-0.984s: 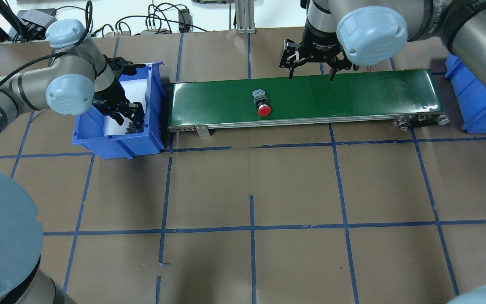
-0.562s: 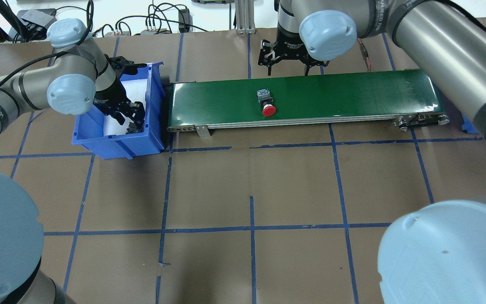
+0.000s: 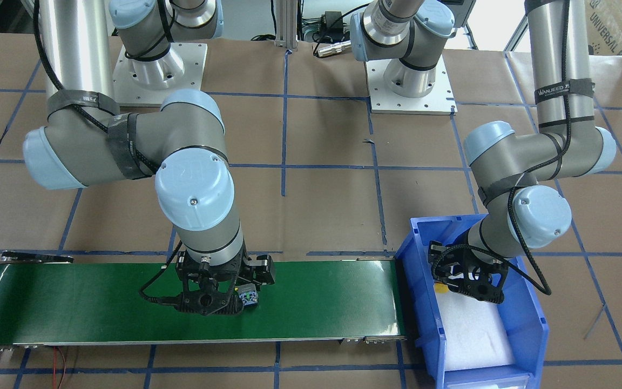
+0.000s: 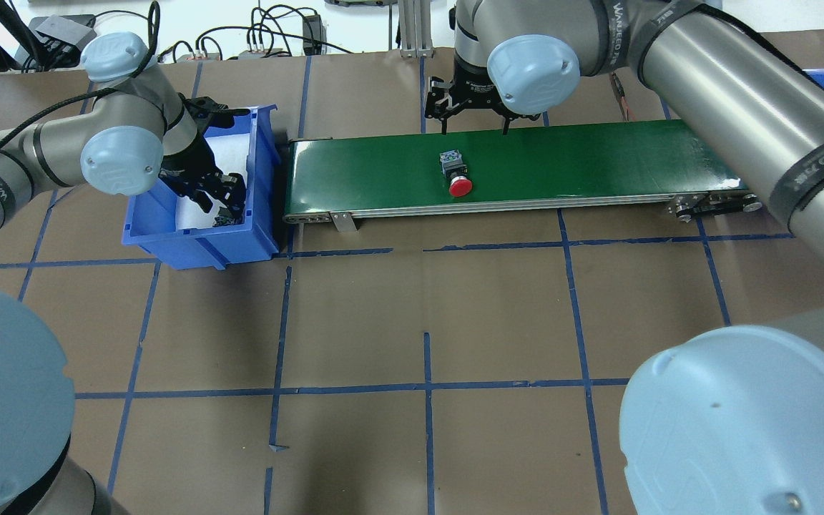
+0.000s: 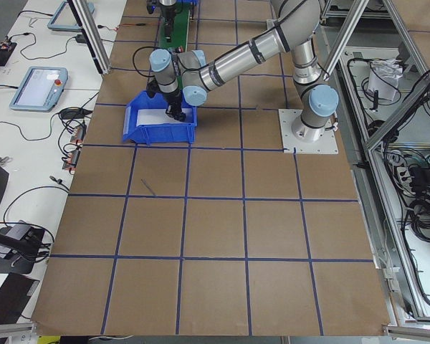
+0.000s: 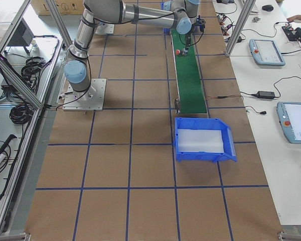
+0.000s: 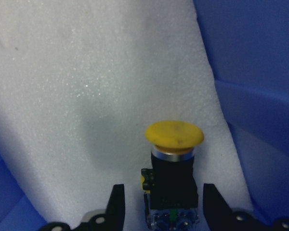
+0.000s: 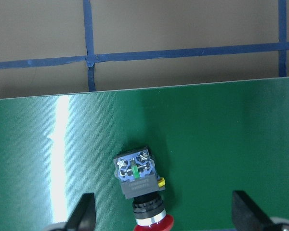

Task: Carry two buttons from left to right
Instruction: 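Grasp the yellow button with the left gripper while the right grasps the red button, then place yellow button on belt with left gripper while right carries red button away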

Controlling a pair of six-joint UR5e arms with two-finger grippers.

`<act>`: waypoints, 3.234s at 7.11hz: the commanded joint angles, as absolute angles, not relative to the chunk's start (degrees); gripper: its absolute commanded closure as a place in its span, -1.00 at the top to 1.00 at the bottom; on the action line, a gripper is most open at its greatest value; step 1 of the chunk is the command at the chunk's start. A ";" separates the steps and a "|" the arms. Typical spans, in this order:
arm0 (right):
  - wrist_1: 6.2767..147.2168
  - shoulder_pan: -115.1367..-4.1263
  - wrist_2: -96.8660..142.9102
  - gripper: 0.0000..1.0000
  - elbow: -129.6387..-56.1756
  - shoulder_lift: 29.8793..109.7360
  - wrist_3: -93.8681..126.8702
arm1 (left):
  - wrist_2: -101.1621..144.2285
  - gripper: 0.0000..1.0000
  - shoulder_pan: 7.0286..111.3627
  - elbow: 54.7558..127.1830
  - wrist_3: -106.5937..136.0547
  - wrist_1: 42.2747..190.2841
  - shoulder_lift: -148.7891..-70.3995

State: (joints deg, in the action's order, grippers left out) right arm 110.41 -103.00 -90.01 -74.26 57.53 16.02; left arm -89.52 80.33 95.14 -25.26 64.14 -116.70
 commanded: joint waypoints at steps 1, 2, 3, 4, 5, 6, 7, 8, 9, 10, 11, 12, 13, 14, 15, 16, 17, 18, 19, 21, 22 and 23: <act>110.83 -103.01 -90.00 0.98 -74.70 56.60 15.91 | -89.56 -0.55 80.25 94.92 -25.31 64.16 -116.72; 111.00 -103.01 -90.00 0.98 -74.62 56.17 15.91 | -89.56 -0.59 80.24 94.66 -25.14 64.16 -116.63; 112.22 -103.01 -90.00 0.98 -74.62 55.64 15.91 | -89.56 -0.58 80.24 94.40 -25.14 64.16 -116.20; 112.50 -103.01 -90.09 0.98 -74.62 55.03 15.56 | -90.00 -0.58 80.24 94.31 -25.05 64.25 -114.97; 113.63 -103.01 -90.00 0.98 -74.71 54.50 15.56 | -90.09 -0.58 80.16 94.22 -25.05 65.03 -113.92; 113.73 -103.01 -90.00 0.95 -74.71 53.88 15.38 | -90.44 -0.58 80.24 94.13 -25.05 65.65 -112.78; 113.64 -102.83 -90.00 0.94 -74.79 53.70 15.03 | -90.44 -0.58 80.24 94.04 -25.05 65.83 -110.76; 113.64 -102.40 -90.09 0.88 -75.58 53.61 13.20 | -90.53 -0.58 80.24 93.78 -24.96 68.79 -108.05; 113.64 -102.13 -90.00 0.81 -76.28 53.96 12.49 | -90.53 -0.58 80.33 93.17 -24.44 70.91 -105.58; 113.64 -101.87 -90.00 0.61 -76.29 54.05 11.87 | -90.44 -0.58 80.59 91.77 -21.82 73.89 -103.47; 113.56 -101.78 -90.00 0.15 -76.29 54.05 11.17 | -90.27 -0.58 82.60 89.93 -17.53 77.40 -102.84; 113.29 -101.52 -89.83 -0.13 -76.38 54.14 10.47 | -90.52 -0.58 86.18 88.69 -14.18 78.65 -102.22; 112.68 -101.34 -89.56 -0.34 -76.38 54.14 10.02 | -90.44 -0.58 89.87 87.46 -8.67 78.57 -102.39; 111.28 -101.25 -89.56 -0.55 -76.38 54.14 8.89 | -90.00 -0.57 92.61 86.49 -3.57 78.23 -103.70; 110.57 -101.08 -89.73 -0.69 -76.38 54.23 8.09 | -89.57 -0.57 93.42 86.31 -1.69 76.66 -105.80; 110.39 -100.73 -89.74 -0.74 -76.38 54.32 8.00 | -89.47 -0.57 93.69 86.13 -1.67 71.86 -109.04; 110.22 -99.94 -89.74 -0.75 -75.94 54.66 7.91 | -89.47 -0.57 94.13 86.13 -1.58 68.15 -112.38; 107.26 -98.37 -89.91 -0.75 -74.37 55.89 6.34 | -89.39 -0.57 94.22 86.13 -1.50 66.29 -114.50; 103.49 -95.91 -89.83 -0.75 -72.96 57.20 3.11 | -89.38 -0.57 94.31 86.05 -1.49 64.88 -115.57; 100.90 -92.21 -90.17 -0.77 -72.60 59.32 -1.47 | -89.38 -0.57 94.74 86.05 -1.49 62.24 -116.80; 100.90 -90.20 -90.26 -0.77 -72.77 60.37 -3.32 | -89.47 -0.54 95.01 86.04 -1.49 61.10 -118.29; 100.72 -87.22 -90.35 -0.77 -72.86 61.69 -6.39 | -89.56 0.37 95.18 86.13 -1.49 60.82 -118.74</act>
